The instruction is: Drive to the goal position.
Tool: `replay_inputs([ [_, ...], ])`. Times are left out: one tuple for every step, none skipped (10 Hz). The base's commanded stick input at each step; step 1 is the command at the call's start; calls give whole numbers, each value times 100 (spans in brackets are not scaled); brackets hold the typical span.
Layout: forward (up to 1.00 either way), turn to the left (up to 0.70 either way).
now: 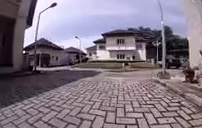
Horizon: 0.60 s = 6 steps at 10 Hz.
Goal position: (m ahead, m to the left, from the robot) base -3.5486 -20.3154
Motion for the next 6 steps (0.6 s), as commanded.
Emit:
replay_inputs([
  [50, 0],
  [50, 0],
  [50, 0],
  [50, 0],
  [50, 0],
  [50, 0],
])
